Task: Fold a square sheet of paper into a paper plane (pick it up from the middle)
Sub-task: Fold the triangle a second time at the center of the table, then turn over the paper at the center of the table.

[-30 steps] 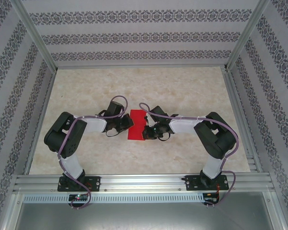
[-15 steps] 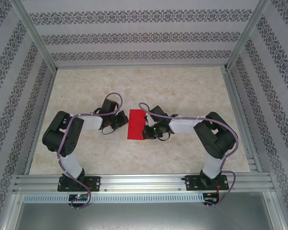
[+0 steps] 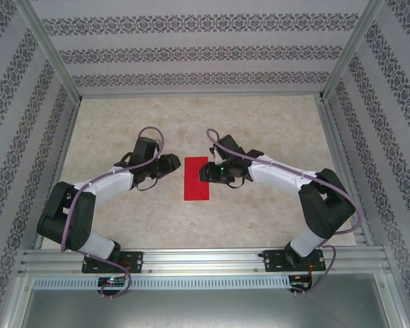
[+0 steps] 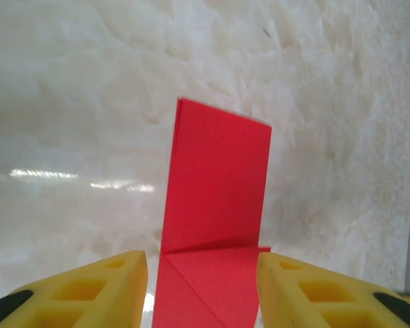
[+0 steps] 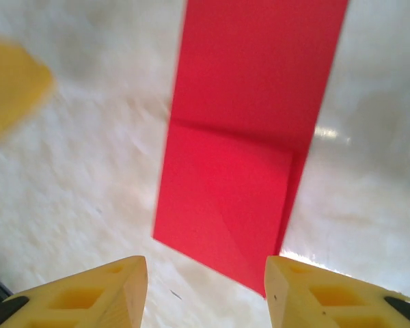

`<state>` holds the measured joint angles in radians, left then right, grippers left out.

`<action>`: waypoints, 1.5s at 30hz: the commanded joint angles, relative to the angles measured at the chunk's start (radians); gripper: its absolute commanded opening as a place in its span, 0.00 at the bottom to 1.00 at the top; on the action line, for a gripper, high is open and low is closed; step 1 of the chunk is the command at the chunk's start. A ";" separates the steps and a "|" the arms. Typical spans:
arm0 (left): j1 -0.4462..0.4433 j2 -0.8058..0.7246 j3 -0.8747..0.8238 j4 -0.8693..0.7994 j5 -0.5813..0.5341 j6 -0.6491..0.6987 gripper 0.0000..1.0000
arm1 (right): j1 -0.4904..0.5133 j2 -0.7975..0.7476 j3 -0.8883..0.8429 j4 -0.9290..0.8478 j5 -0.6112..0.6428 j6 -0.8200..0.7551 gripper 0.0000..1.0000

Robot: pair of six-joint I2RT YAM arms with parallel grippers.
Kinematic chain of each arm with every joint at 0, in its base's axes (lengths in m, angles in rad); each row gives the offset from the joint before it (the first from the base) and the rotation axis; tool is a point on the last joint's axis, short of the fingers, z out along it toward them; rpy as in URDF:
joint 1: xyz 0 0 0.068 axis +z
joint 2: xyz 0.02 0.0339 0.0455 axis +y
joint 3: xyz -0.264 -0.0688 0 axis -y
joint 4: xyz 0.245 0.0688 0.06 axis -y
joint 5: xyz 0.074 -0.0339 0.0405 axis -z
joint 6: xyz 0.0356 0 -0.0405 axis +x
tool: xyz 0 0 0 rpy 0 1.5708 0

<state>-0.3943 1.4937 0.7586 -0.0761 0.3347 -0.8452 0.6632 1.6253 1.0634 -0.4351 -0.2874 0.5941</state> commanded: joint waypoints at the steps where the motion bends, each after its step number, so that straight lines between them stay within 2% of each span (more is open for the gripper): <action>1: -0.049 -0.014 -0.028 -0.032 0.015 -0.021 0.47 | -0.029 0.018 0.028 -0.040 0.088 -0.008 0.50; 6: -0.124 -0.001 -0.070 0.053 0.022 -0.089 0.47 | -0.055 0.107 0.047 -0.016 0.043 -0.055 0.49; 10: -0.163 0.011 -0.093 0.104 0.006 -0.130 0.41 | -0.066 0.155 0.030 0.047 -0.043 -0.073 0.46; 23: -0.180 0.031 -0.093 0.127 -0.020 -0.173 0.39 | -0.058 0.274 0.068 0.083 -0.108 -0.066 0.34; 26: -0.181 0.031 -0.093 0.125 -0.029 -0.179 0.39 | -0.059 0.272 0.059 0.117 -0.147 -0.067 0.27; 33: -0.182 0.031 -0.098 0.122 -0.039 -0.188 0.39 | -0.073 0.273 0.046 0.144 -0.186 -0.064 0.22; 40: -0.188 0.074 -0.094 0.175 -0.007 -0.201 0.39 | -0.097 0.266 0.010 0.190 -0.191 -0.049 0.12; 45: -0.199 0.105 -0.082 0.206 0.009 -0.210 0.39 | -0.114 0.260 -0.009 0.228 -0.197 -0.018 0.09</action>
<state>-0.5770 1.5837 0.6647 0.0658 0.3286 -1.0351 0.5598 1.8893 1.0691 -0.2619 -0.4671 0.5571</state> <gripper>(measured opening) 0.386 0.093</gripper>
